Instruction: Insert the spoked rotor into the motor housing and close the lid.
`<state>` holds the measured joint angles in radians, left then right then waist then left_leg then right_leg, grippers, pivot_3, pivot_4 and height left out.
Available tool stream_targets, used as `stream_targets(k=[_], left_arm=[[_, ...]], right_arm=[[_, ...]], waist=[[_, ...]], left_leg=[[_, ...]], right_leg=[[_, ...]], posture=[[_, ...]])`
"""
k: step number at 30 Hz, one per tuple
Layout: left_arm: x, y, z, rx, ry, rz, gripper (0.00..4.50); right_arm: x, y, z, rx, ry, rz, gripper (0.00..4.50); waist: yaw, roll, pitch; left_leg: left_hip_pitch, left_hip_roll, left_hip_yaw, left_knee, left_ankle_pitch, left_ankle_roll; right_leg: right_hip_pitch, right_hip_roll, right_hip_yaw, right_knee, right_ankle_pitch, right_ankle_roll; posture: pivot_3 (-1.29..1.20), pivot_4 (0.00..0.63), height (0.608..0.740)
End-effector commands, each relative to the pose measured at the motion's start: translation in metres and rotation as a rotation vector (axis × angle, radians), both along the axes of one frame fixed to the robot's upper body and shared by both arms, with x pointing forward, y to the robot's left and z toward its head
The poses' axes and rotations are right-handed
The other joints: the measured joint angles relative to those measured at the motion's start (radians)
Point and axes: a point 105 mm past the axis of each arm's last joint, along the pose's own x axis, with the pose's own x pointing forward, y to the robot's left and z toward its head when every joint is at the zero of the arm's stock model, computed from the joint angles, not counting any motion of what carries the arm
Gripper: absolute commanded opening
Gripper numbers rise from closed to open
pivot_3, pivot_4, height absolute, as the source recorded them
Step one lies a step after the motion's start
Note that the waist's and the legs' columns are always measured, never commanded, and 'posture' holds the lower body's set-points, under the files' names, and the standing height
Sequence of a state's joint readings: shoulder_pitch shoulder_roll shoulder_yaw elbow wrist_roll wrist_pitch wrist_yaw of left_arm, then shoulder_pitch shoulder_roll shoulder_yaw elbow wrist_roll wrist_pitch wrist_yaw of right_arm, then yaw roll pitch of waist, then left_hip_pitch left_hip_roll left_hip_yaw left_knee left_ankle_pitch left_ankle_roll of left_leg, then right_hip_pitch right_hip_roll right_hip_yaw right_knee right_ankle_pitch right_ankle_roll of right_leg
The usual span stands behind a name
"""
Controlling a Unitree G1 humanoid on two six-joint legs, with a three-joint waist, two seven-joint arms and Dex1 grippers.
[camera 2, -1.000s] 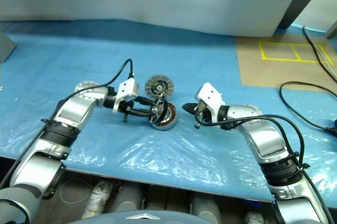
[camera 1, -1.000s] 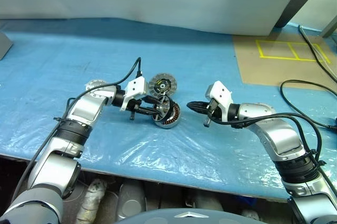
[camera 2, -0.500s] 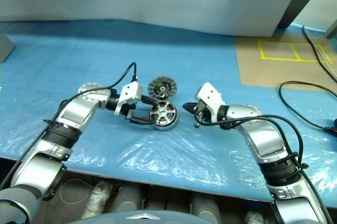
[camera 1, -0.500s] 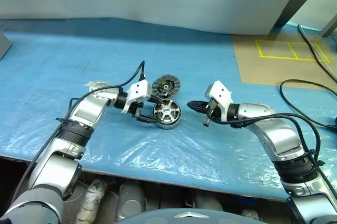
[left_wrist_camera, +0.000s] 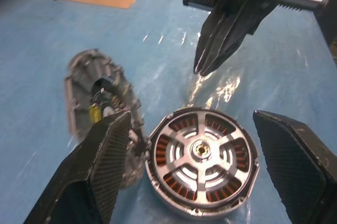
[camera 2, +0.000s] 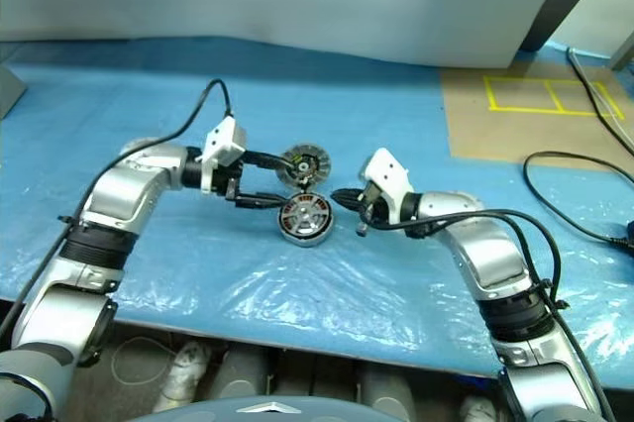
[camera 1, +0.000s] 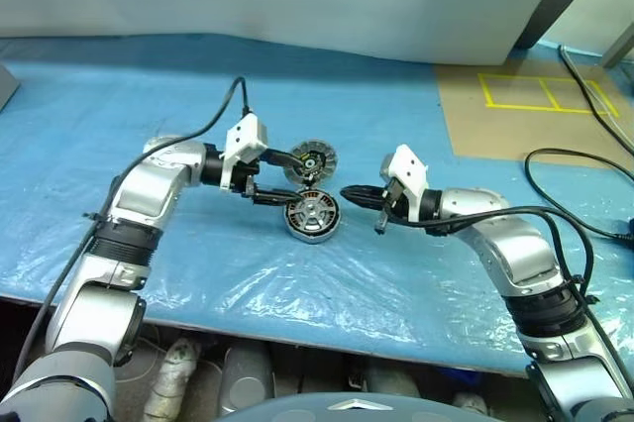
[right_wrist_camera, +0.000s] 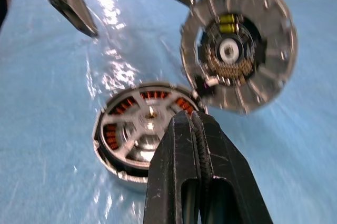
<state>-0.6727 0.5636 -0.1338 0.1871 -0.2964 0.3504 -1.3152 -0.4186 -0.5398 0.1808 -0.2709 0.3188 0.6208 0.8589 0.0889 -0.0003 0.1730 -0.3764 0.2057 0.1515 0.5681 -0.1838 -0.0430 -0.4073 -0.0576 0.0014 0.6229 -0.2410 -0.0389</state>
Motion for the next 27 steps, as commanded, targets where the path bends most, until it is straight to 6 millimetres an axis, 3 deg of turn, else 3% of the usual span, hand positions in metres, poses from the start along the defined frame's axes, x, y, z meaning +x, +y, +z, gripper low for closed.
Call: stream_targets(k=[1,3,5,9,12,14,22,27], left_arm=[[0.009,0.017,-0.001,-0.034,-0.016,0.120,3.89],[0.008,0.020,-0.002,-0.045,-0.008,0.145,3.89],[0.005,0.018,-0.001,-0.059,-0.008,0.148,3.89],[0.003,0.017,-0.004,-0.055,-0.010,0.174,3.89],[0.000,0.018,-0.005,-0.056,-0.004,0.178,3.89],[-0.001,0.019,-0.005,-0.057,-0.001,0.181,3.89],[0.007,0.019,-0.008,-0.045,-0.011,0.195,3.89],[0.024,0.022,0.001,-0.073,-0.010,0.250,3.89]], right_arm=[[0.002,0.023,0.000,0.007,-0.006,0.083,0.00],[0.006,0.030,-0.002,-0.001,-0.002,0.102,0.00],[0.011,0.031,-0.016,-0.033,0.039,0.098,0.00],[0.008,0.019,-0.064,-0.248,0.029,0.131,0.00],[0.006,0.010,-0.078,-0.301,0.035,0.147,0.00],[0.009,0.008,-0.074,-0.292,0.018,0.145,0.00],[0.011,0.032,-0.015,0.016,0.046,0.157,0.00],[0.009,0.032,-0.012,0.009,0.042,0.156,0.00]], waist=[[0.000,0.000,0.000],[-0.002,0.000,0.000],[0.000,0.000,0.000],[0.006,0.000,0.000],[0.003,-0.001,-0.001],[0.003,-0.001,-0.001],[0.003,0.000,-0.001],[0.004,0.000,-0.001]], left_leg=[[0.000,0.000,0.000,0.000,0.000,0.000],[0.000,0.000,0.000,0.000,0.000,0.000],[-0.002,0.000,-0.001,0.000,0.000,0.000],[-0.003,0.000,-0.001,0.001,0.000,0.000],[-0.001,0.000,-0.001,0.001,0.000,0.000],[0.001,0.000,-0.001,0.000,0.000,0.000],[0.001,0.000,0.000,0.002,0.000,0.000],[-0.002,0.000,-0.001,0.002,0.000,0.000]], right_leg=[[0.000,0.000,0.000,0.000,0.000,0.000],[0.000,0.000,0.000,0.000,0.000,0.000],[0.000,0.000,-0.001,0.000,0.000,0.000],[0.000,-0.001,-0.003,-0.001,0.000,0.000],[0.001,-0.001,-0.003,0.000,0.000,0.000],[0.002,-0.001,-0.001,0.000,0.000,0.000],[0.003,0.000,0.000,0.000,0.000,0.000],[0.001,0.000,-0.001,0.000,0.000,0.000]], posture=[[0.00,0.150,0.740],[0.00,0.150,0.740],[0.00,0.150,0.740],[0.00,0.150,0.740],[0.00,0.150,0.740],[0.00,0.150,0.740],[0.00,0.150,0.740],[0.00,0.150,0.740]])
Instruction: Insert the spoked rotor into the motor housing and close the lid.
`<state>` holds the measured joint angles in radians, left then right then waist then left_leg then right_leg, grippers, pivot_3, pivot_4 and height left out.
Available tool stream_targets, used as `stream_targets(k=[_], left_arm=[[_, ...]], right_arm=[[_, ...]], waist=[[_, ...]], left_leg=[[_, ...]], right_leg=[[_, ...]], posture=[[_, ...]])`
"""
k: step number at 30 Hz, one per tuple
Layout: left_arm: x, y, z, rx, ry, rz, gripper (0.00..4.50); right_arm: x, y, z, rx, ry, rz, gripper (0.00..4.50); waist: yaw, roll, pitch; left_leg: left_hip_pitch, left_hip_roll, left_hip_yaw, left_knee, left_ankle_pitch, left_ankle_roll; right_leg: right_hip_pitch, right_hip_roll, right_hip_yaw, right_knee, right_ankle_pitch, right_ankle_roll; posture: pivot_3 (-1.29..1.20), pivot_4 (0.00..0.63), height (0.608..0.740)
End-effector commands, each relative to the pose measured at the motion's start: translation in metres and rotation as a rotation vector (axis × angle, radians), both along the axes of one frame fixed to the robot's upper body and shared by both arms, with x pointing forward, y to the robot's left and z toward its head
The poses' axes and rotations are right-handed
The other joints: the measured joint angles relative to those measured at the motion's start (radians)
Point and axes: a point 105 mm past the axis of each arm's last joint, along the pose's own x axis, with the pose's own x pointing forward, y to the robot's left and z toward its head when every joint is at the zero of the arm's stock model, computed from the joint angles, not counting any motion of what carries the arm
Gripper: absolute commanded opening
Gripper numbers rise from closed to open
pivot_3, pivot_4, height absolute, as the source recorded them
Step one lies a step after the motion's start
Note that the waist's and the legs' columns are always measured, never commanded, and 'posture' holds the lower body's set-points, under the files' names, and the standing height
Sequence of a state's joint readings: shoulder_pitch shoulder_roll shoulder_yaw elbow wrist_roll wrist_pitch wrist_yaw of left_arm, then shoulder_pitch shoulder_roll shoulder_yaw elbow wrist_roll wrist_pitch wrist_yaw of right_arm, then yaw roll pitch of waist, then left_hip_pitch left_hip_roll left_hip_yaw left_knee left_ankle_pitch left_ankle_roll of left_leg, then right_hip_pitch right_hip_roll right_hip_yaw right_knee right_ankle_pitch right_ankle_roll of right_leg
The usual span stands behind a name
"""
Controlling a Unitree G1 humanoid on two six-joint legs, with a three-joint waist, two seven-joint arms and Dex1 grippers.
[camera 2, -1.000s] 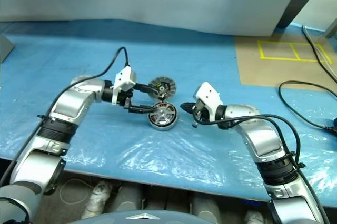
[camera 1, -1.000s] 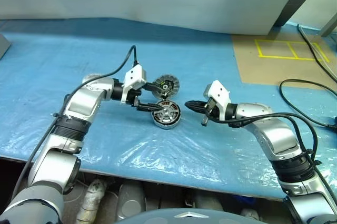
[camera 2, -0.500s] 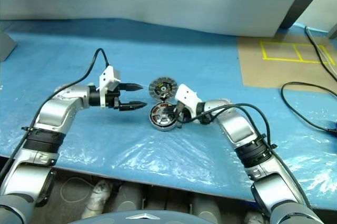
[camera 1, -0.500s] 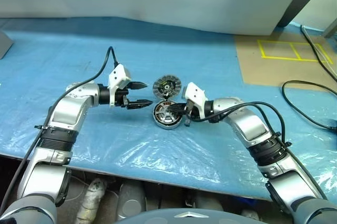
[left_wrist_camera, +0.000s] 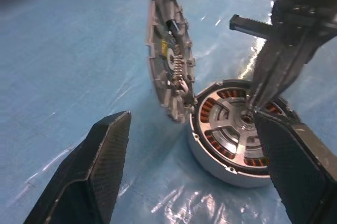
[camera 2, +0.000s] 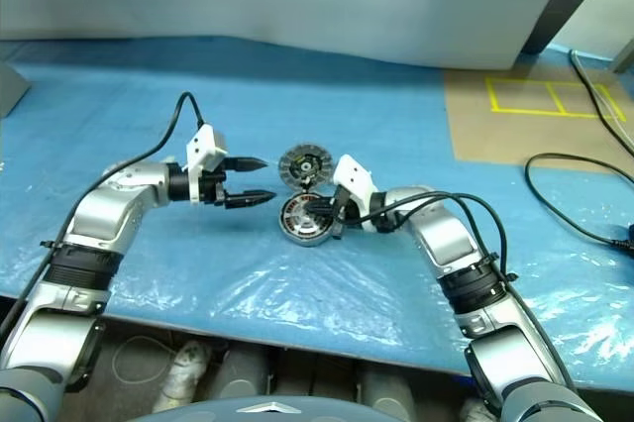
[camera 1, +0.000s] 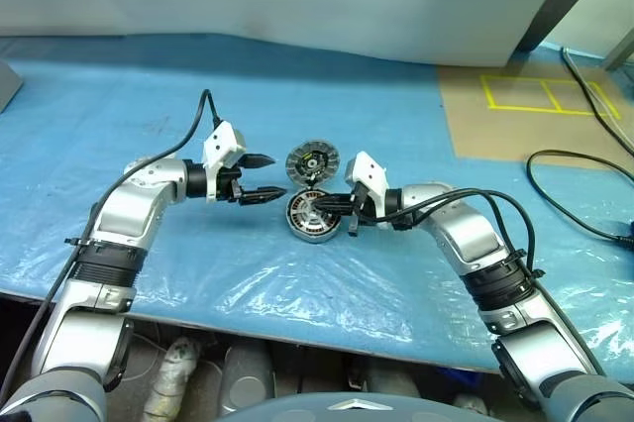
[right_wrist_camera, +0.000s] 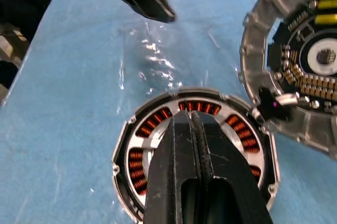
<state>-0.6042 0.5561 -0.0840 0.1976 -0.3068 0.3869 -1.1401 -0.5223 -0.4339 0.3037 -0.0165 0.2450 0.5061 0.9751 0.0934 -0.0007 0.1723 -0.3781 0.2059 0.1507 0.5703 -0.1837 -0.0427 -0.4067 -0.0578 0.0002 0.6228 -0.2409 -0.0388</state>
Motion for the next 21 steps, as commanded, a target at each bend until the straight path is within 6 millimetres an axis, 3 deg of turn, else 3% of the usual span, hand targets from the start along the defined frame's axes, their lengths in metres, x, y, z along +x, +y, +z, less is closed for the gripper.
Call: stream_targets(k=[1,5,10,15,20,21], left_arm=[[0.014,0.006,0.019,-0.028,-0.049,0.041,3.89],[0.025,0.009,0.032,-0.108,-0.024,0.068,3.89],[0.043,0.013,0.053,-0.342,0.094,0.095,3.89],[0.067,0.001,0.046,-0.439,0.223,0.131,2.61],[0.074,-0.028,0.011,-0.231,0.192,0.112,0.83],[0.072,-0.034,0.007,-0.205,0.187,0.081,0.83]], right_arm=[[0.000,-0.001,0.017,0.036,-0.041,0.002,0.00],[0.001,-0.010,0.021,0.040,-0.050,-0.038,0.00],[-0.001,-0.021,0.016,0.037,-0.036,-0.102,0.00],[-0.003,-0.027,0.009,0.021,-0.015,-0.147,0.00],[-0.003,-0.031,0.007,0.004,-0.018,-0.176,0.00],[-0.003,-0.032,0.004,-0.005,-0.013,-0.185,0.00]], waist=[[-0.001,0.000,0.000],[0.000,0.000,0.000],[0.002,0.000,0.000],[0.004,-0.001,0.000],[0.004,-0.001,0.001],[0.004,-0.001,0.001]], left_leg=[[0.000,0.000,0.000,0.000,0.000,0.000],[0.000,0.000,0.000,0.000,0.000,0.000],[-0.001,0.000,-0.001,-0.001,0.000,0.000],[-0.001,-0.001,-0.001,0.000,0.000,0.000],[-0.002,-0.001,-0.002,0.000,0.000,0.000],[-0.002,-0.001,-0.002,-0.001,0.000,0.000]], right_leg=[[0.000,0.000,0.000,0.000,0.000,0.000],[0.000,0.000,0.000,0.000,0.000,0.000],[0.000,0.000,-0.001,0.000,0.000,0.000],[0.000,0.000,0.000,-0.001,0.000,0.000],[0.000,0.000,-0.001,-0.002,0.003,0.005],[0.000,0.000,-0.001,-0.002,0.003,0.005]], posture=[[0.00,0.150,0.740],[0.00,0.150,0.740],[0.00,0.150,0.740],[0.00,0.150,0.740],[0.00,0.150,0.740],[0.00,0.150,0.740]])
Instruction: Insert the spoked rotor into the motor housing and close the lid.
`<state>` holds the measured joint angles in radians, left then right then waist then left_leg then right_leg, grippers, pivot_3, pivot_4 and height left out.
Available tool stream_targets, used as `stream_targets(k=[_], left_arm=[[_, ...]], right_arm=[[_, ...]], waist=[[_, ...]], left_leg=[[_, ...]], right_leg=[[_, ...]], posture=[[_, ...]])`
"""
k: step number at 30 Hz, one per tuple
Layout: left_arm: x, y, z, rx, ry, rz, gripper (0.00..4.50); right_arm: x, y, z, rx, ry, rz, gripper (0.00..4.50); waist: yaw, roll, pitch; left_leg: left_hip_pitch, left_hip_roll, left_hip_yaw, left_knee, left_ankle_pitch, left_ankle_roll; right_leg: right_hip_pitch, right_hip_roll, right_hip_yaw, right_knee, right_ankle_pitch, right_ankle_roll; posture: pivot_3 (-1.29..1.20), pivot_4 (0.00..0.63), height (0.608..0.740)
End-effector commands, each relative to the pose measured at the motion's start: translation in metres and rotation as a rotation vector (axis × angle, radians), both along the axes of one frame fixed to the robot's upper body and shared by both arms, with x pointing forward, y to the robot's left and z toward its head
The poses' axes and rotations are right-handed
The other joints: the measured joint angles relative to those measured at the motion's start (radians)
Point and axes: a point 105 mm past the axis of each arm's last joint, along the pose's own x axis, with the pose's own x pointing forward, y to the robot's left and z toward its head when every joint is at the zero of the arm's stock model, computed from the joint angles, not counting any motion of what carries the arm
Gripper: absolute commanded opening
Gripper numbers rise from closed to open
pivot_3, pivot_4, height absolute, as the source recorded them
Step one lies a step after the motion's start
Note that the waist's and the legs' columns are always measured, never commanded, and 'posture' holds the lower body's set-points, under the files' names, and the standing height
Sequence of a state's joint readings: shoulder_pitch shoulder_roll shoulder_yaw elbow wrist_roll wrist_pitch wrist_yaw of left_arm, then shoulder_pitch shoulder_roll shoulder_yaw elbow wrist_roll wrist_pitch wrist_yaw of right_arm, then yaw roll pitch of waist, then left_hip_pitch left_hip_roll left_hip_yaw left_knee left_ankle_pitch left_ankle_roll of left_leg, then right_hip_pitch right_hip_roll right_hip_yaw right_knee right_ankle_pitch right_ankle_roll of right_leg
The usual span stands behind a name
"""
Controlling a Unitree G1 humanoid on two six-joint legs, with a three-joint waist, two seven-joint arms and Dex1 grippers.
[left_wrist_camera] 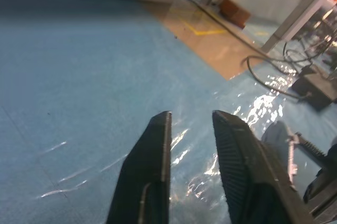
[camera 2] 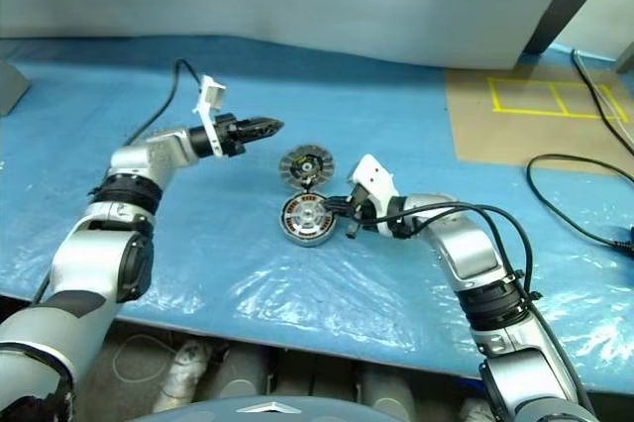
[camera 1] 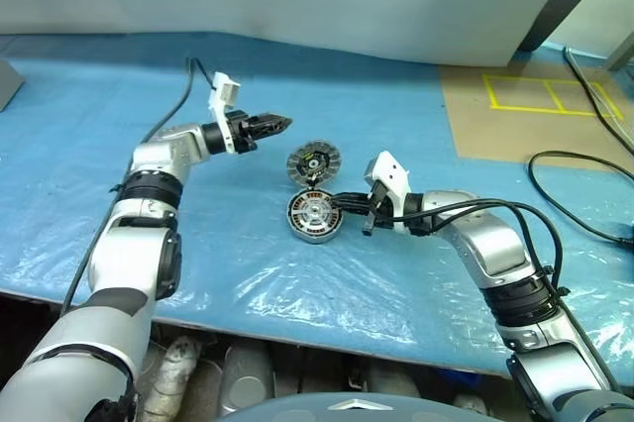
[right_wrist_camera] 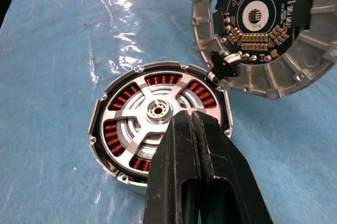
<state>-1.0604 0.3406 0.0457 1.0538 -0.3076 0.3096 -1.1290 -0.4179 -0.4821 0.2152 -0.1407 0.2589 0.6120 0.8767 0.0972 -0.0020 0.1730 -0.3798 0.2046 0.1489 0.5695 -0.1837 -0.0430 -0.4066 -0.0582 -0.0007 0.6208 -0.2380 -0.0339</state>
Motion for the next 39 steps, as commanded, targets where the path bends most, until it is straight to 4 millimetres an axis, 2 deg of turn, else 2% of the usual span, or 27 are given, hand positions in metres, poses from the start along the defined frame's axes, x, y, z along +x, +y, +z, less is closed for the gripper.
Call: stream_targets(k=[1,7,13,18,24,27,30,33,34,39], left_arm=[[-0.003,-0.018,-0.003,0.114,-0.085,-0.099,0.83],[-0.007,-0.045,0.000,0.104,-0.096,-0.184,0.83],[-0.020,-0.061,0.009,0.071,-0.123,-0.325,0.83],[-0.046,-0.066,-0.011,0.172,-0.136,-0.549,0.83],[-0.067,-0.059,-0.030,0.224,-0.126,-0.683,0.83],[-0.075,-0.057,-0.040,0.256,-0.130,-0.705,0.83],[-0.080,-0.056,-0.045,0.258,-0.124,-0.710,0.83],[-0.084,-0.055,-0.048,0.258,-0.117,-0.711,0.83],[-0.084,-0.055,-0.048,0.259,-0.116,-0.711,0.83],[-0.089,-0.055,-0.045,0.262,-0.124,-0.728,0.83]], right_arm=[[-0.001,-0.003,0.004,-0.011,-0.031,-0.017,0.00],[-0.006,-0.008,0.003,-0.021,-0.029,-0.038,0.00],[-0.009,-0.012,0.001,-0.022,-0.018,-0.071,0.00],[-0.010,-0.014,-0.002,-0.024,-0.016,-0.095,0.00],[-0.011,-0.017,0.001,-0.013,-0.017,-0.106,0.00],[-0.014,-0.035,0.008,0.010,-0.001,-0.143,0.00],[-0.028,-0.061,-0.006,-0.133,0.004,-0.131,0.00],[-0.034,-0.075,-0.015,-0.228,-0.008,-0.124,0.00],[-0.033,-0.075,-0.013,-0.220,-0.012,-0.128,0.00],[-0.023,-0.057,0.022,-0.053,-0.051,-0.133,0.00]], waist=[[0.000,-0.001,0.000],[0.003,-0.003,0.002],[0.002,-0.004,0.002],[0.004,-0.004,0.002],[0.003,-0.003,0.002],[0.006,-0.003,0.002],[0.014,-0.003,0.002],[0.019,-0.003,0.002],[0.017,-0.003,0.002],[0.000,-0.002,0.002]], left_leg=[[0.000,0.000,0.000,-0.001,0.000,0.000],[-0.002,0.000,-0.002,-0.001,0.000,0.000],[-0.001,0.000,-0.002,-0.002,0.000,0.000],[0.000,0.000,-0.002,-0.003,0.000,0.000],[0.000,0.000,-0.001,-0.003,0.000,0.000],[0.000,0.000,-0.001,-0.003,0.000,0.000],[0.000,0.000,-0.001,-0.004,0.000,0.000],[0.001,0.000,-0.001,-0.005,0.000,0.000],[0.002,0.000,0.000,-0.005,0.000,0.000],[0.004,0.000,0.001,-0.005,0.000,0.001]], right_leg=[[0.000,0.000,0.000,0.000,0.000,0.000],[0.000,0.000,-0.003,-0.001,0.001,0.001],[0.000,-0.001,-0.003,-0.001,0.001,0.001],[0.001,-0.001,-0.003,-0.001,0.001,0.001],[0.001,-0.001,-0.003,-0.001,0.001,0.001],[0.001,-0.002,-0.003,-0.001,0.001,0.001],[0.001,-0.003,-0.003,-0.003,0.000,0.001],[0.003,-0.003,-0.003,-0.005,0.000,0.000],[0.003,-0.002,-0.003,-0.005,-0.001,-0.002],[0.002,-0.001,0.000,-0.003,-0.002,-0.004]], posture=[[0.00,0.150,0.740],[0.00,0.150,0.740],[0.00,0.150,0.740],[0.00,0.150,0.740],[0.00,0.150,0.740],[0.00,0.150,0.740],[0.00,0.150,0.740],[0.00,0.150,0.740],[0.00,0.150,0.740],[0.00,0.150,0.740]])
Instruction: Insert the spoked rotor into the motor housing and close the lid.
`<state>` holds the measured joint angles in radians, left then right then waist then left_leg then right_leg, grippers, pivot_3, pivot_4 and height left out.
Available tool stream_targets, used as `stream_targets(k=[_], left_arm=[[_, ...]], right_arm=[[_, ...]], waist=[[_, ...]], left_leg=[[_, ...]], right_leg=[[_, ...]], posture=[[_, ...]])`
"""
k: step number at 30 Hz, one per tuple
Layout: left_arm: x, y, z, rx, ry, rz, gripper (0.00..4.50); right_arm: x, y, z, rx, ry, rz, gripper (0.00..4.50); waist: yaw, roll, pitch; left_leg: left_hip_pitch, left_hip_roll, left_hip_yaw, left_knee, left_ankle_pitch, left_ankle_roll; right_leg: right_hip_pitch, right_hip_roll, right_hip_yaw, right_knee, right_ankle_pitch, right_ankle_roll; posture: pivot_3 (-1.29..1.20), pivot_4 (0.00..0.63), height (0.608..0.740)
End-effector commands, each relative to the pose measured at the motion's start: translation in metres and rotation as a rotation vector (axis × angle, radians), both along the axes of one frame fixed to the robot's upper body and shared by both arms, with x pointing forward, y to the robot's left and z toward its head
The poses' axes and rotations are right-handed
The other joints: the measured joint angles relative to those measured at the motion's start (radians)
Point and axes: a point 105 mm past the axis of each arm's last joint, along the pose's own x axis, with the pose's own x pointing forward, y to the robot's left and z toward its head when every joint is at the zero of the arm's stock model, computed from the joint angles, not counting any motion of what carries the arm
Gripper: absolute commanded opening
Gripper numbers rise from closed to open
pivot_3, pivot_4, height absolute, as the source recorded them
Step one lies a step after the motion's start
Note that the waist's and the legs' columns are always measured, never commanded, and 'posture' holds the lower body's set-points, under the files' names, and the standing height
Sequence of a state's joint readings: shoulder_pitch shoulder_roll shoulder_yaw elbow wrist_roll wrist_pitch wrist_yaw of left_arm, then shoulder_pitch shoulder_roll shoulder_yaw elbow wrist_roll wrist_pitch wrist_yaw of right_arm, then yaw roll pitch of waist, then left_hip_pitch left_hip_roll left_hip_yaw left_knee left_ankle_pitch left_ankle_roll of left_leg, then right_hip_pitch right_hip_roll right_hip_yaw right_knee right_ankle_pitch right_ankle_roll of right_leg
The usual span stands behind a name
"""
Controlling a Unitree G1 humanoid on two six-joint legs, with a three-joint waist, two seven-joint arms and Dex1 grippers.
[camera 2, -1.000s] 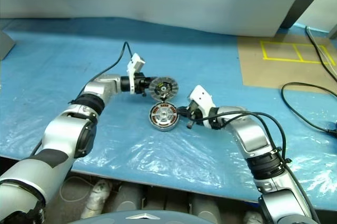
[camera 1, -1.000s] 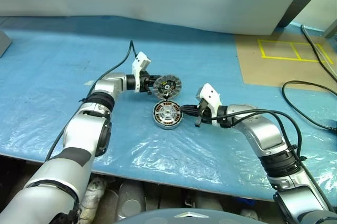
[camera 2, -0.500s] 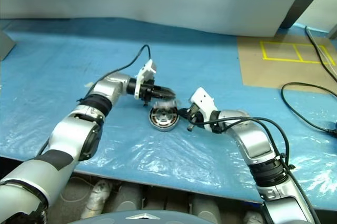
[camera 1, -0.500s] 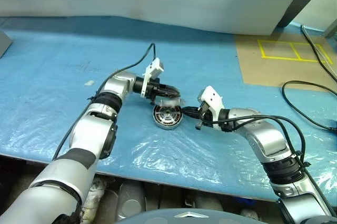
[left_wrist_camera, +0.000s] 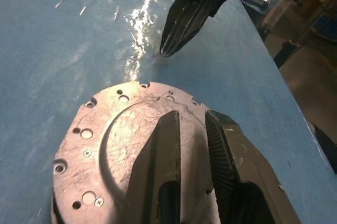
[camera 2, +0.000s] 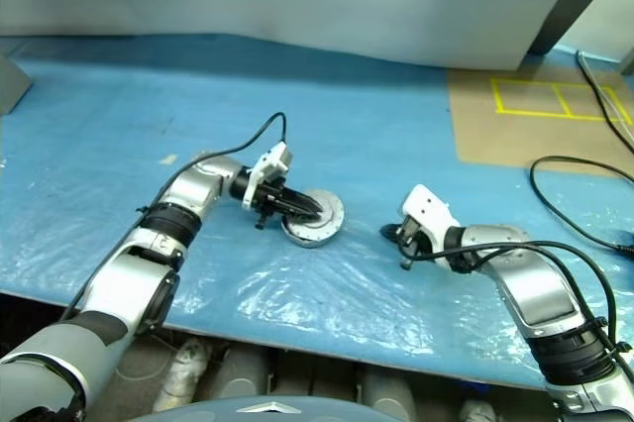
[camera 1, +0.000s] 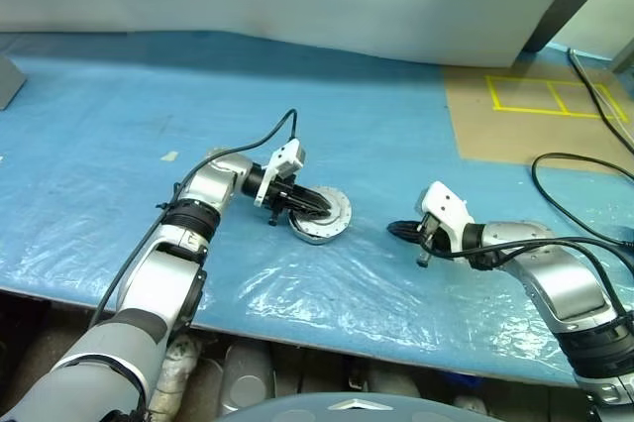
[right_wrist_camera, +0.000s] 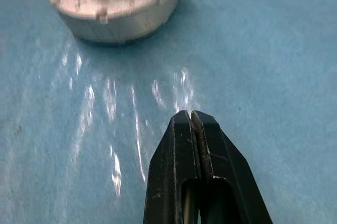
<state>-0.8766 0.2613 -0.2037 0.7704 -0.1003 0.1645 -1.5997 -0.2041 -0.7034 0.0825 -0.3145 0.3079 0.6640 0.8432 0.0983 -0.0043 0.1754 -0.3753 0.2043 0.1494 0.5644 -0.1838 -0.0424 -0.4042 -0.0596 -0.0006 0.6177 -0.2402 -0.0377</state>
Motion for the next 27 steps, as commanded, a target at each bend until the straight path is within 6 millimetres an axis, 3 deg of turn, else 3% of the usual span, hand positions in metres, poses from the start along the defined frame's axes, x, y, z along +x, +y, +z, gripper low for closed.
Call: stream_targets(k=[1,9,13,17,20,27], left_arm=[[-0.005,0.002,0.008,-0.010,-0.026,-0.025,0.83],[0.000,0.015,0.077,-0.154,-0.196,0.052,0.83],[0.002,0.037,0.093,-0.155,-0.253,0.146,0.83],[0.003,0.071,0.072,-0.042,-0.273,0.261,0.78],[0.001,0.085,0.064,-0.021,-0.272,0.328,0.78],[-0.011,0.089,0.067,-0.049,-0.277,0.421,0.78]], right_arm=[[0.000,0.017,0.035,0.106,-0.080,0.046,0.00],[0.001,0.038,0.049,0.111,-0.128,0.114,0.00],[0.001,0.051,0.056,0.124,-0.146,0.177,0.00],[0.007,0.065,0.053,0.090,-0.184,0.254,0.90],[0.011,0.075,0.049,0.096,-0.184,0.290,1.94],[0.022,0.092,0.040,0.074,-0.188,0.353,4.28]], waist=[[-0.001,0.000,0.000],[0.000,0.001,0.000],[-0.005,0.002,0.001],[-0.014,0.003,0.000],[-0.015,0.003,0.001],[-0.007,0.003,0.001]], left_leg=[[0.000,0.000,0.000,0.000,0.000,0.000],[-0.002,0.000,0.000,0.000,0.000,0.000],[-0.002,0.001,0.000,-0.001,0.000,0.000],[-0.001,0.001,0.001,-0.002,0.000,-0.001],[-0.002,0.001,0.001,-0.002,0.000,-0.001],[-0.006,0.001,0.000,0.001,0.000,0.000]], right_leg=[[0.000,0.000,0.000,0.000,0.000,0.000],[-0.001,0.000,-0.001,-0.001,0.000,0.000],[-0.002,0.001,-0.001,0.000,0.000,0.000],[-0.002,0.001,0.000,0.000,0.000,0.000],[-0.002,0.001,-0.001,0.000,0.000,0.000],[-0.004,0.000,-0.003,0.001,0.000,0.000]], posture=[[0.00,0.150,0.740],[0.00,0.150,0.740],[0.00,0.150,0.740],[0.00,0.150,0.740],[0.00,0.150,0.740],[0.00,0.150,0.740]])
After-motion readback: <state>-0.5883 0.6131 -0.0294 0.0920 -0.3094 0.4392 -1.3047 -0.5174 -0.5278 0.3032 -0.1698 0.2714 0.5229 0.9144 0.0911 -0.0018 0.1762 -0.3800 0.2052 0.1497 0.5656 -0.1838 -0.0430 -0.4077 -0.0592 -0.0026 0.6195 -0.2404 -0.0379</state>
